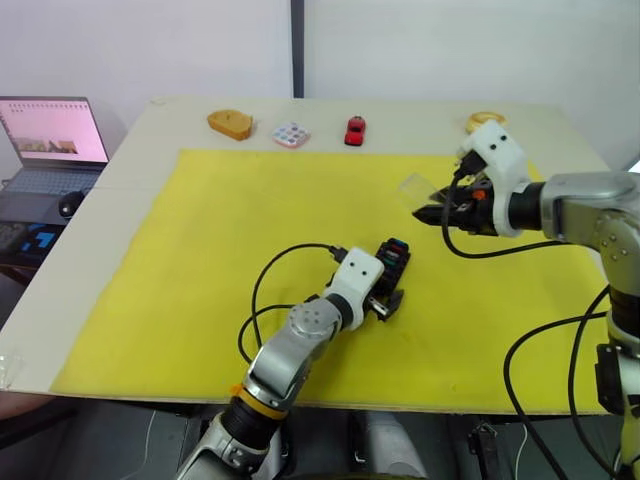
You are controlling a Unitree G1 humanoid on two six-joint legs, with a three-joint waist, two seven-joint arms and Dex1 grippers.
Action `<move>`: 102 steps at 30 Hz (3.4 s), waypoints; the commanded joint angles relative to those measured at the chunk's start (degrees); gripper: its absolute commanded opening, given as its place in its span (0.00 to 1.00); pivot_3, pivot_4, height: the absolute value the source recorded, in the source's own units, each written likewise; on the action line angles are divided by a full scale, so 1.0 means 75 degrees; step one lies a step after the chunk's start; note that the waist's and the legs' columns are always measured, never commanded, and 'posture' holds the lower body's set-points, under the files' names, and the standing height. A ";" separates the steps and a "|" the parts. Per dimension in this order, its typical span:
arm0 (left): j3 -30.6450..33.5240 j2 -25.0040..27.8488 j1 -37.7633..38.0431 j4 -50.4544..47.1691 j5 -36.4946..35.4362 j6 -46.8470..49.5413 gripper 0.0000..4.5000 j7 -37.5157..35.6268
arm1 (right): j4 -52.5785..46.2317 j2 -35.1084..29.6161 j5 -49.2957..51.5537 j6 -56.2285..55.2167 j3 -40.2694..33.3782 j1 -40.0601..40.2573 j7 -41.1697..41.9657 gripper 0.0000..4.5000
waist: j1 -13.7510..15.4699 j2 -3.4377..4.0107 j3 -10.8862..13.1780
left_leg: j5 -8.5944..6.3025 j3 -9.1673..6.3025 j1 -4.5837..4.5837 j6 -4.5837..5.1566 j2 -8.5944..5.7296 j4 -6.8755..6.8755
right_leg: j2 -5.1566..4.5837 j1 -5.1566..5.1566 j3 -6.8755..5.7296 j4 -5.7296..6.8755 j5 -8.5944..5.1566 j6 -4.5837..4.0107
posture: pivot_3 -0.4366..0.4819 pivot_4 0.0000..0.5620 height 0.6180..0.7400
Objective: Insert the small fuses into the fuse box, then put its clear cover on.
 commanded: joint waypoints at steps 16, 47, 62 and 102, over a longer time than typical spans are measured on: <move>0.0220 0.2799 -0.2895 0.3433 -0.1166 -0.3391 0.58 -0.7056 | -0.1352 -0.2030 0.1370 -0.1743 -0.0184 0.1330 0.2676 0.37 | -0.0214 -0.0001 0.0001 | 0.0000 0.0002 0.0000 0.0000 0.0008 -0.0034 | 0.0018 -0.0017 -0.0014 -0.0019 -0.0002 0.0000 | 0.48 0.27 1.00; 0.0375 0.2432 -0.3618 0.5563 -0.0366 -0.5336 0.58 -0.8547 | -0.0466 -0.0690 -0.0859 -0.2806 0.3380 0.0229 0.2677 0.37 | -0.0194 0.0000 0.0001 | -0.0002 0.0001 -0.0113 0.0005 0.0016 0.0017 | 0.0040 -0.0111 -0.0023 0.0004 0.0014 0.0030 | 0.48 0.27 1.00; 0.0454 0.2401 -0.3612 0.5508 -0.0332 -0.5244 0.58 -0.8488 | -0.0471 -0.0726 -0.1501 -0.2937 0.3701 0.0327 0.2959 0.37 | -0.0182 0.0001 0.0000 | -0.0002 0.0001 -0.0113 0.0005 0.0018 0.0026 | 0.0043 -0.0105 -0.0026 0.0006 0.0017 0.0033 | 0.48 0.27 1.00; 0.0486 0.2314 -0.3699 0.5663 -0.0253 -0.5366 0.58 -0.8439 | -0.0506 -0.0403 -0.0282 -0.2562 0.1652 0.0012 0.3000 0.47 | -0.0165 0.0001 0.0000 | -0.0001 0.0000 -0.0111 0.0005 0.0017 0.0031 | 0.0042 -0.0101 -0.0028 0.0012 0.0019 0.0037 | 0.48 0.27 1.00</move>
